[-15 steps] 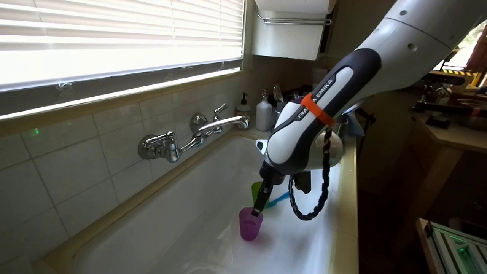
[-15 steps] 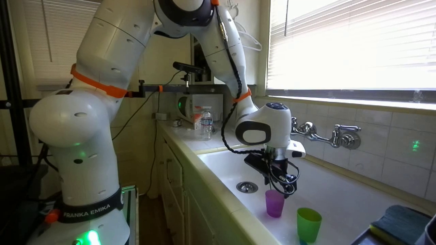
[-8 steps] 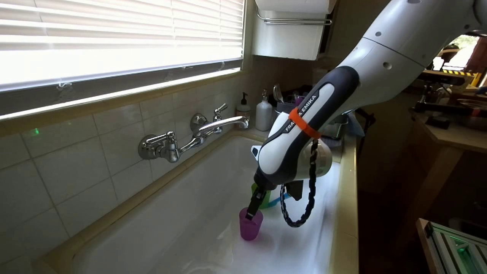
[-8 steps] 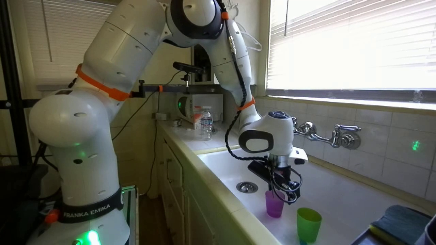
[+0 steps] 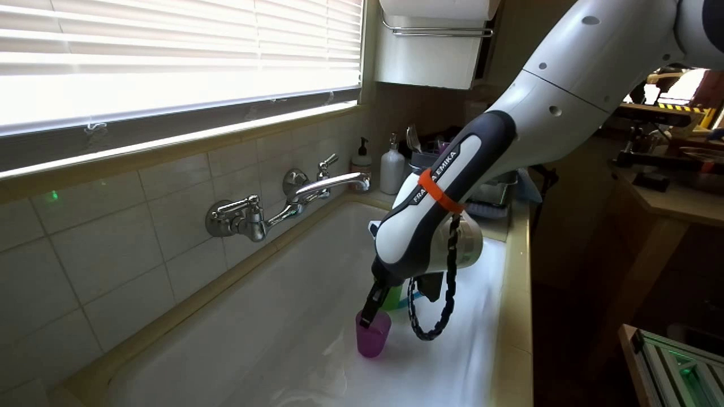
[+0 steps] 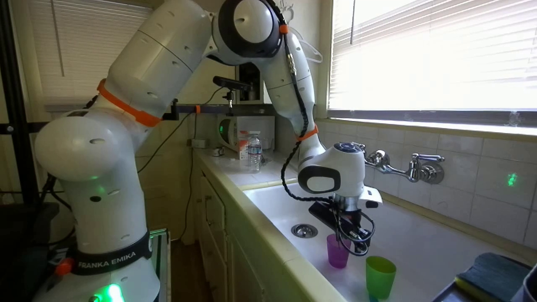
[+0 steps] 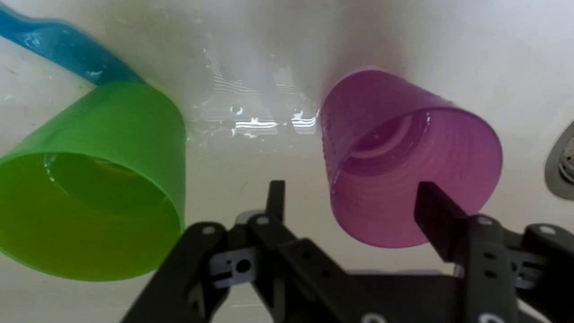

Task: Pour the water that is in the purple cup into the green cup

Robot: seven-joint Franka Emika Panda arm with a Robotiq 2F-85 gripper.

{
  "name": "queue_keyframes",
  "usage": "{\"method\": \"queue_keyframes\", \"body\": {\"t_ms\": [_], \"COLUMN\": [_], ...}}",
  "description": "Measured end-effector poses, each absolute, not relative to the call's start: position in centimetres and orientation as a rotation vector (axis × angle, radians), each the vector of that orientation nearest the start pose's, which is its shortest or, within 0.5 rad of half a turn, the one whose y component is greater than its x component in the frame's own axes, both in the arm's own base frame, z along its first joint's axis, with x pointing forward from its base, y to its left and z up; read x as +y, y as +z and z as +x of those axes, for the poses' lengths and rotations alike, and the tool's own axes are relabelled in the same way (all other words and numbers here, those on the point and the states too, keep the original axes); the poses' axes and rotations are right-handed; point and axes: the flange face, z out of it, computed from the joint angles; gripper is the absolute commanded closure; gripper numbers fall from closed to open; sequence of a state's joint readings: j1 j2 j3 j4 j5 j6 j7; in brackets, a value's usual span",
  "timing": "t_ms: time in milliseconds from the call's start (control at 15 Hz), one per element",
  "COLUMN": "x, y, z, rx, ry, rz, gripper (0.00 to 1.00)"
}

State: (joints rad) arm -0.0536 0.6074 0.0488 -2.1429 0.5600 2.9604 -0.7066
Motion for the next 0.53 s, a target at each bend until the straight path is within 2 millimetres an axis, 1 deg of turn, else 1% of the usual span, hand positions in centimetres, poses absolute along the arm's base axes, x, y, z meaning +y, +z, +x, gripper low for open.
{"method": "queue_keyframes", "body": {"t_ms": [67, 200, 400, 533], "x": [-3.75, -3.75, -3.78, -3.86], "y": [13.02, 12.9, 12.74, 12.74], "z": [57.02, 57.18, 57.38, 57.44], "rx": [-0.223, -0.222, -0.22, -0.218], "ry": [-0.376, -0.377, -0.379, -0.38], "rz": [-3.006, -3.005, -3.005, -3.005], "gripper": [0.63, 0.77, 1.0, 1.0]}}
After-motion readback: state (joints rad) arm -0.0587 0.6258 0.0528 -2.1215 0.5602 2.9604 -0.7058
